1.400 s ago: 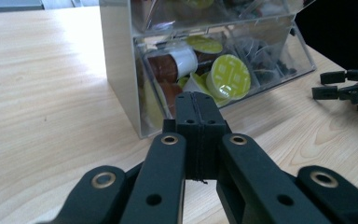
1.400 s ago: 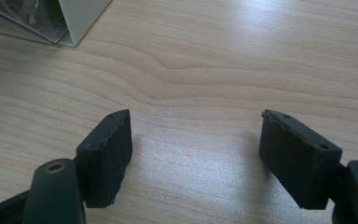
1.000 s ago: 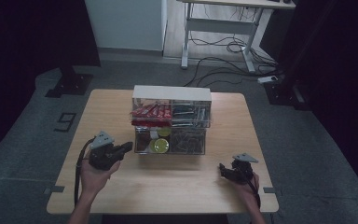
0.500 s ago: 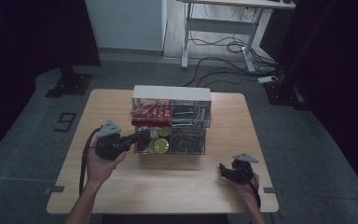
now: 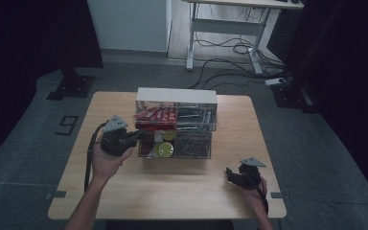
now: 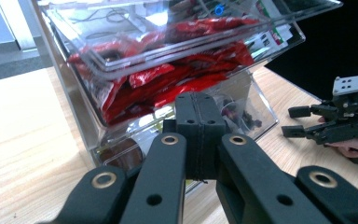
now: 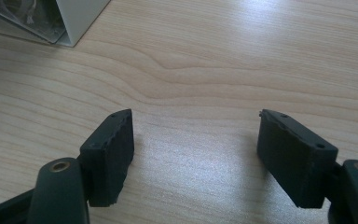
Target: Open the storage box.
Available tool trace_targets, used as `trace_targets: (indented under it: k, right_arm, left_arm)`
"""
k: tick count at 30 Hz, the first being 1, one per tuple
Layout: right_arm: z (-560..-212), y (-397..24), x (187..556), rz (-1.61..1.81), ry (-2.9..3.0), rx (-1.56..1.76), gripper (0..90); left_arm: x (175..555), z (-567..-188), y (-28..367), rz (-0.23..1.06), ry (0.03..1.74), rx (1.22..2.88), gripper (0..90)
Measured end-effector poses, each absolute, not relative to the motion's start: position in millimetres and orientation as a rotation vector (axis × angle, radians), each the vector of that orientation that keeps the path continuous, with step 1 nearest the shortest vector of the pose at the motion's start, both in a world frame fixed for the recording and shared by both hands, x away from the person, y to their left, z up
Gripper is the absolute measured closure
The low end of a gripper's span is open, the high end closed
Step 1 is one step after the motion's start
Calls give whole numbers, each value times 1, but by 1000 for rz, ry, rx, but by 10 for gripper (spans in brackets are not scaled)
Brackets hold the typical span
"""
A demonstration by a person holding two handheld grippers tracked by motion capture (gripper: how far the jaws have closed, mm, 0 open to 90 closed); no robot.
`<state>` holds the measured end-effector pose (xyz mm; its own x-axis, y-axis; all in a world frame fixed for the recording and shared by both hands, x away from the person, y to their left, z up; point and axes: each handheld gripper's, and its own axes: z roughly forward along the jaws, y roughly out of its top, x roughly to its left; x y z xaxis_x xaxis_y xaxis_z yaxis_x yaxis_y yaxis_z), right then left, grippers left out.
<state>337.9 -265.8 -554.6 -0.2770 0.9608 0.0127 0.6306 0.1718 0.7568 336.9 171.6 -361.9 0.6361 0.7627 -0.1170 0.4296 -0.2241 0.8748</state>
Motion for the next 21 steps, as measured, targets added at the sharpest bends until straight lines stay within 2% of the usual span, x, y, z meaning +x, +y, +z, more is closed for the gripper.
trace_targets:
  k: [21]
  right_arm:
    - [-554,-266,338,918,1980,1498,274]
  left_arm:
    - [352,-353,163,383,948,1859,900]
